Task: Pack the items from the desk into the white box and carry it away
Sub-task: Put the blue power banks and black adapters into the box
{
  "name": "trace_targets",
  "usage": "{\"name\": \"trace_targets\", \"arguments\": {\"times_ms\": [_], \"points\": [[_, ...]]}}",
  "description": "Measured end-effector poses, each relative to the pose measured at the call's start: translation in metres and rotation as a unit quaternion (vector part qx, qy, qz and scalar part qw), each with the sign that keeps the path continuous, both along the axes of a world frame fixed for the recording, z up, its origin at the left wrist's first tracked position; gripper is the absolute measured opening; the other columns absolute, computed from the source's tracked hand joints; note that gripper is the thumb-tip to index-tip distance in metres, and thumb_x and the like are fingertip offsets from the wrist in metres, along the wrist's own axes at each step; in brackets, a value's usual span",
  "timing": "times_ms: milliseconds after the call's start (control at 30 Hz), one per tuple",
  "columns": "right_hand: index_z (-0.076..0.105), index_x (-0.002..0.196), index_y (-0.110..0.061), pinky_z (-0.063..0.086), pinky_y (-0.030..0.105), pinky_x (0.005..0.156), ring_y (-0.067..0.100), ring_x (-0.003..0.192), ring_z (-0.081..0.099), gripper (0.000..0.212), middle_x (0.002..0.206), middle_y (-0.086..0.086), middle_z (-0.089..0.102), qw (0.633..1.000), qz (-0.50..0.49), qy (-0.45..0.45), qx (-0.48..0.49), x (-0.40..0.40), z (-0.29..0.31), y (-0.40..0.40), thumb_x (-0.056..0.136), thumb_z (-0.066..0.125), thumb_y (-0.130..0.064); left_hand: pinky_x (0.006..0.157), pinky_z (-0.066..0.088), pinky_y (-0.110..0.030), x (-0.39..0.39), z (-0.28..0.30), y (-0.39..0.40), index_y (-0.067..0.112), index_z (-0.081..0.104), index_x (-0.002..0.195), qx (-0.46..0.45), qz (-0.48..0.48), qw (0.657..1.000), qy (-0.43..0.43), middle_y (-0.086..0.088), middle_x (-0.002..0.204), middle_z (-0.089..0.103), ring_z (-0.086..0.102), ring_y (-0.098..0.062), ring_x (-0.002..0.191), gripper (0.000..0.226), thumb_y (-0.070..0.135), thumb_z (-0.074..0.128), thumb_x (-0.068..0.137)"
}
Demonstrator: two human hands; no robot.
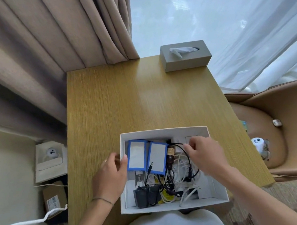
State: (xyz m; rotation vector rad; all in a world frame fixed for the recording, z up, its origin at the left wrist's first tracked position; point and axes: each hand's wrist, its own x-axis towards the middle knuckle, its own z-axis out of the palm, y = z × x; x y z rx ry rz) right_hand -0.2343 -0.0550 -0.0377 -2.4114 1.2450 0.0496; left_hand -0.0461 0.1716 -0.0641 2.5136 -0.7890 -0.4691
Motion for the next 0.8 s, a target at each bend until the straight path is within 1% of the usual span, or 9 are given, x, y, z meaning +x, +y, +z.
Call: {"name": "trace_targets", "arguments": {"times_ms": [67, 167, 233, 267, 400, 467, 600, 700, 800], "points": [[0.050, 0.059, -0.014, 0.031, 0.027, 0.044, 0.013, 0.042, 0.039, 0.045, 0.047, -0.002, 0.051, 0.999, -0.008, -0.018, -0.037, -0.020, 0.007, -0.009, 0.094, 0.058, -0.040, 0.038, 0.024, -0.016, 0.000, 0.005, 0.007, 0.023, 0.048, 0.068, 0.048, -0.020, 0.998, -0.021, 0.010, 0.052, 0.042, 0.032, -0.006, 0.040, 0.051, 0.064, 0.030, 0.094], [0.038, 0.053, -0.017, 0.023, 0.026, 0.044, 0.012, 0.041, 0.026, 0.052, 0.043, -0.007, 0.034, 0.998, -0.017, -0.013, -0.052, -0.046, 0.010, -0.020, 0.094, 0.062, -0.039, 0.038, 0.018, -0.019, -0.003, 0.009, 0.007, 0.022, 0.038, 0.053, 0.107, -0.019, 0.994, -0.025, 0.009, 0.043, 0.028, 0.022, -0.007, 0.037, 0.055, 0.059, 0.042, 0.094], [0.032, 0.053, -0.021, 0.019, 0.026, 0.045, 0.011, 0.042, 0.022, 0.056, 0.044, -0.009, 0.029, 0.999, -0.017, -0.005, -0.049, -0.060, 0.006, -0.022, 0.093, 0.063, -0.044, 0.039, 0.018, -0.020, -0.007, 0.009, 0.004, 0.021, 0.038, 0.053, 0.137, -0.030, 0.990, -0.029, 0.009, 0.043, 0.026, 0.021, -0.007, 0.037, 0.055, 0.055, 0.043, 0.096], [0.032, 0.054, -0.021, 0.020, 0.026, 0.045, 0.012, 0.042, 0.023, 0.056, 0.045, -0.008, 0.030, 0.999, -0.016, 0.008, -0.041, -0.065, 0.001, -0.022, 0.093, 0.062, -0.046, 0.039, 0.018, -0.020, -0.008, 0.009, 0.003, 0.021, 0.039, 0.053, 0.140, -0.032, 0.989, -0.028, 0.009, 0.044, 0.027, 0.022, -0.008, 0.038, 0.054, 0.051, 0.044, 0.097], [0.039, 0.055, -0.020, 0.028, 0.028, 0.044, 0.012, 0.041, 0.032, 0.053, 0.046, -0.008, 0.039, 0.997, -0.003, 0.073, -0.017, -0.072, -0.018, -0.018, 0.099, 0.052, -0.046, 0.036, 0.014, -0.014, -0.010, 0.008, 0.002, 0.023, 0.039, 0.048, 0.118, -0.028, 0.992, -0.026, 0.010, 0.039, 0.023, 0.018, -0.005, 0.032, 0.055, 0.035, 0.047, 0.101], [0.038, 0.056, -0.021, 0.029, 0.027, 0.044, 0.011, 0.041, 0.034, 0.052, 0.047, -0.009, 0.040, 0.996, 0.006, 0.082, -0.026, -0.072, -0.019, -0.019, 0.101, 0.047, -0.045, 0.033, 0.011, -0.012, -0.011, 0.010, 0.002, 0.023, 0.039, 0.047, 0.115, -0.027, 0.993, -0.027, 0.010, 0.037, 0.022, 0.017, -0.007, 0.029, 0.056, 0.034, 0.047, 0.101], [0.039, 0.062, -0.025, 0.029, 0.026, 0.043, 0.007, 0.045, 0.041, 0.047, 0.054, -0.009, 0.048, 0.990, 0.056, 0.125, -0.030, -0.082, -0.017, -0.018, 0.102, 0.041, -0.051, 0.036, 0.015, -0.014, -0.016, 0.010, 0.001, 0.023, 0.041, 0.048, 0.103, -0.015, 0.994, -0.025, 0.011, 0.039, 0.024, 0.019, -0.006, 0.031, 0.055, 0.032, 0.048, 0.102], [0.040, 0.061, -0.025, 0.027, 0.026, 0.043, 0.008, 0.045, 0.041, 0.048, 0.054, -0.009, 0.047, 0.992, 0.048, 0.120, -0.009, -0.086, -0.018, -0.016, 0.103, 0.040, -0.049, 0.039, 0.018, -0.019, -0.016, 0.012, -0.002, 0.022, 0.040, 0.047, 0.102, -0.007, 0.994, -0.034, 0.011, 0.040, 0.026, 0.020, -0.005, 0.035, 0.055, 0.031, 0.049, 0.101], [0.041, 0.060, -0.024, 0.025, 0.027, 0.044, 0.009, 0.046, 0.041, 0.048, 0.054, -0.009, 0.048, 0.996, 0.021, 0.090, -0.003, -0.081, -0.016, -0.020, 0.103, 0.041, -0.047, 0.043, 0.018, -0.020, -0.016, 0.015, -0.004, 0.022, 0.038, 0.047, 0.104, -0.009, 0.994, -0.044, 0.011, 0.041, 0.026, 0.022, -0.007, 0.036, 0.055, 0.031, 0.050, 0.100]]}}
